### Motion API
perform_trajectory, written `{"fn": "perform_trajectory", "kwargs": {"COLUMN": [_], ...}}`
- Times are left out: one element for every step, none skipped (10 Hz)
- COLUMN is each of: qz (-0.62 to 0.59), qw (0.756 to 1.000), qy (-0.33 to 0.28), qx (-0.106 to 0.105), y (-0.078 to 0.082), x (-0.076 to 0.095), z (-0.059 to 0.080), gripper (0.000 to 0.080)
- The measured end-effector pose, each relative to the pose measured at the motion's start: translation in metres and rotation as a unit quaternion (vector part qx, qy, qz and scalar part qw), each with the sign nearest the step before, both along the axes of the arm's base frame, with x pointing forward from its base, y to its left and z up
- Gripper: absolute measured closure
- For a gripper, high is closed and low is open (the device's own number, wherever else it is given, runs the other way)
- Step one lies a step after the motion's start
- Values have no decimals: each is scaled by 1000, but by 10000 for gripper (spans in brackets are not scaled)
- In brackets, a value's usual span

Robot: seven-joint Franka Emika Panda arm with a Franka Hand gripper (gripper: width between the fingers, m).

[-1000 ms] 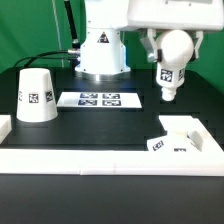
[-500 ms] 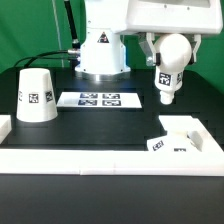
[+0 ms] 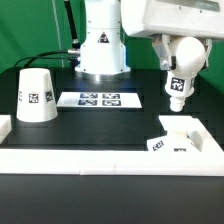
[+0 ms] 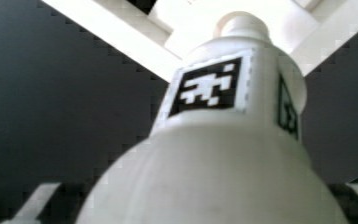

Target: Assemble lamp

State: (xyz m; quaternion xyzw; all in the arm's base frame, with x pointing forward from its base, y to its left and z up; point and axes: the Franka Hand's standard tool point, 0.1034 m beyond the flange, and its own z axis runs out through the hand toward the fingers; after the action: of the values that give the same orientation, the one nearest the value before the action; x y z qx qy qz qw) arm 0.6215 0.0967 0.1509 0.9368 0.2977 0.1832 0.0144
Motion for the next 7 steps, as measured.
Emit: {"fn": "perform_trajectory", "kwargs": {"qz": [-2,-3,-3,-3,-3,-2,-1], "qw": [1000,1000,1000,1000,1000,1000,1000], "qy": [-13,-21,-21,-30,-27,-25,-24], "qx": [1,2,2,3,3,3,4], "y": [-4,-7,-7,-8,-5,-4,-3], "x": [1,1,1,2,2,2,1], "z": [0,-2,-2,-3,-6,-7,-7], "gripper": [223,223,223,223,223,223,223]}}
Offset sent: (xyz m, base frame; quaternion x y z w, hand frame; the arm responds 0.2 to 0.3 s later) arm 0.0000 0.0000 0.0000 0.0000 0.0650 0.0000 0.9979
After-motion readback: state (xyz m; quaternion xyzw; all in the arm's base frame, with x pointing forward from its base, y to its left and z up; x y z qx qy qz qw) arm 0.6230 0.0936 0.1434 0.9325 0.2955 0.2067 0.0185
